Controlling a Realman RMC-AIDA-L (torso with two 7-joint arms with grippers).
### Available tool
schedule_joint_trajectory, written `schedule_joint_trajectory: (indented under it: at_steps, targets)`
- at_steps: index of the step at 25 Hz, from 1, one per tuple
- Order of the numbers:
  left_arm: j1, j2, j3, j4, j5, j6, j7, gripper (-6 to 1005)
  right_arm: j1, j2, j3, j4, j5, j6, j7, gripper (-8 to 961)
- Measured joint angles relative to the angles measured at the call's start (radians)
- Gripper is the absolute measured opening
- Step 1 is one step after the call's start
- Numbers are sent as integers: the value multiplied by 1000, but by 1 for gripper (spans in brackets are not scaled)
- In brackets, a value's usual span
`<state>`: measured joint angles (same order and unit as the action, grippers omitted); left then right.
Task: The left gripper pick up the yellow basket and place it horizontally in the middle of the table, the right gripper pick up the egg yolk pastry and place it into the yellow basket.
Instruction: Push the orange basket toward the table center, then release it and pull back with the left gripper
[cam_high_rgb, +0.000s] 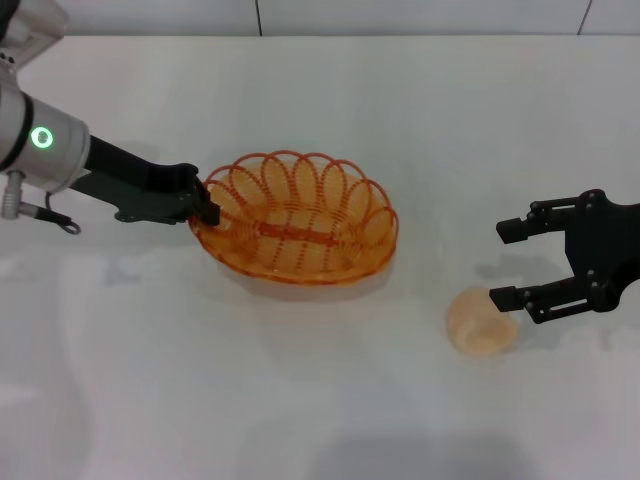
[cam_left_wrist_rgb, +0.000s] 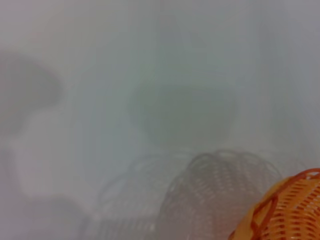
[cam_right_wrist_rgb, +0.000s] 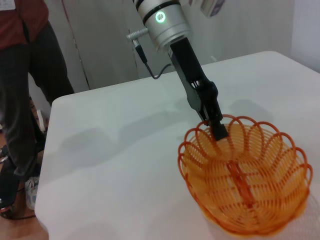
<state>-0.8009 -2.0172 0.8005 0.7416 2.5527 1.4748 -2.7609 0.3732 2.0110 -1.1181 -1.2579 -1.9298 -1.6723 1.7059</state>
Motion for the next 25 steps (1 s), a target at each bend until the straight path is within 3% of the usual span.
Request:
schedule_joint_trajectory:
  at_steps: [11, 25]
  targets:
    - [-3, -32, 12, -25, -11, -52, 5, 88, 0, -3, 0, 0, 0, -9, 0, 743]
    - [0, -35, 22, -59, -12, -83, 19, 88, 1, -5, 0, 0, -9, -9, 0, 739]
